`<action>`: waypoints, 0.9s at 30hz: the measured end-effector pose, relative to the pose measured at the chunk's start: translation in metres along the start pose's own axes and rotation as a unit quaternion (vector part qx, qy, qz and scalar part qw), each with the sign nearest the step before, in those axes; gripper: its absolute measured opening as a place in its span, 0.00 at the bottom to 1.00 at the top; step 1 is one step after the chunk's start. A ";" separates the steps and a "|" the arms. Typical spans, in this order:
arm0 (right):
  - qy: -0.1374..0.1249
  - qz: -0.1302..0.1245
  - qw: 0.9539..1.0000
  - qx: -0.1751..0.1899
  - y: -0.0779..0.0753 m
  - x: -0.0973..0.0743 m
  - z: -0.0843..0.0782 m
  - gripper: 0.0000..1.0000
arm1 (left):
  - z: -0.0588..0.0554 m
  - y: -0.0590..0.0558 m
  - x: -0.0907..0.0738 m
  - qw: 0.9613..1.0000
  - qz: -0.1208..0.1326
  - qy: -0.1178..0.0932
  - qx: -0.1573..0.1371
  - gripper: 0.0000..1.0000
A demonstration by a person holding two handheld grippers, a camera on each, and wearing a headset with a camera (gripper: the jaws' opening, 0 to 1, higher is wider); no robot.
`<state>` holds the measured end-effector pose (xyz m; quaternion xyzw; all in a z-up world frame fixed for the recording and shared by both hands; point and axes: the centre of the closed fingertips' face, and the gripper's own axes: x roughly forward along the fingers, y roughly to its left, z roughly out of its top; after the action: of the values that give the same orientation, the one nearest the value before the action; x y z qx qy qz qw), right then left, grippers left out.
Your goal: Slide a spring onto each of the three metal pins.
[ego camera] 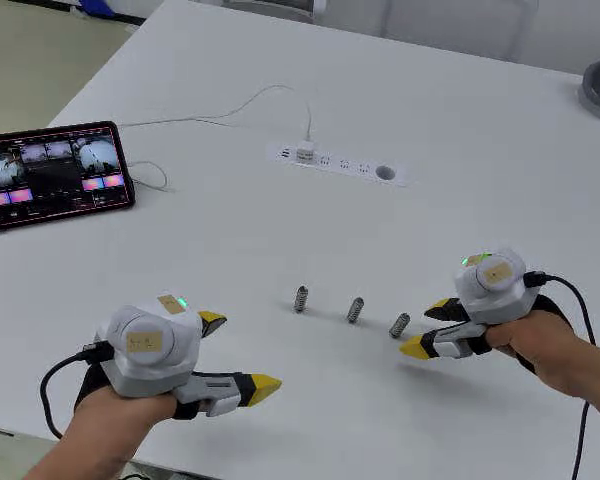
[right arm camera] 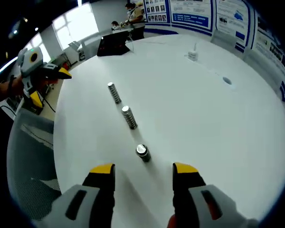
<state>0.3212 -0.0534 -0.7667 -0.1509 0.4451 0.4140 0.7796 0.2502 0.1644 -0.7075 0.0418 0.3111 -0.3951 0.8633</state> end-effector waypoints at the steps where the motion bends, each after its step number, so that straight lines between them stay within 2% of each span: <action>1: -0.008 -0.003 1.000 0.006 0.000 -0.001 0.001 0.51 | 0.000 0.000 0.000 1.000 0.000 0.000 -0.001 0.71; 6: -0.038 -0.007 0.999 0.029 0.005 -0.008 0.002 0.54 | -0.001 0.001 0.001 1.000 0.000 0.000 -0.005 0.72; 9: -0.048 -0.007 0.998 0.041 0.008 -0.013 0.000 0.56 | 0.000 0.001 0.002 1.000 0.000 -0.001 -0.006 0.73; 13: -0.067 -0.019 0.996 0.058 0.007 -0.020 -0.001 0.59 | 0.000 0.002 0.003 1.000 -0.001 0.000 -0.006 0.73; 18: -0.108 -0.025 0.990 0.091 0.011 -0.031 0.003 0.61 | 0.004 0.003 0.002 1.000 -0.001 -0.005 -0.011 0.73; 24: -0.121 -0.030 0.987 0.097 0.020 -0.035 0.003 0.64 | 0.007 0.007 0.001 1.000 0.003 -0.009 -0.014 0.75; 27: -0.133 -0.036 0.985 0.106 0.024 -0.038 0.005 0.65 | 0.010 0.008 0.001 1.000 0.003 -0.011 -0.016 0.76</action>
<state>0.2958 -0.0554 -0.7293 -0.0273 0.3732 0.3527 0.8576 0.2616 0.1662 -0.7016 0.0245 0.3079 -0.3877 0.8685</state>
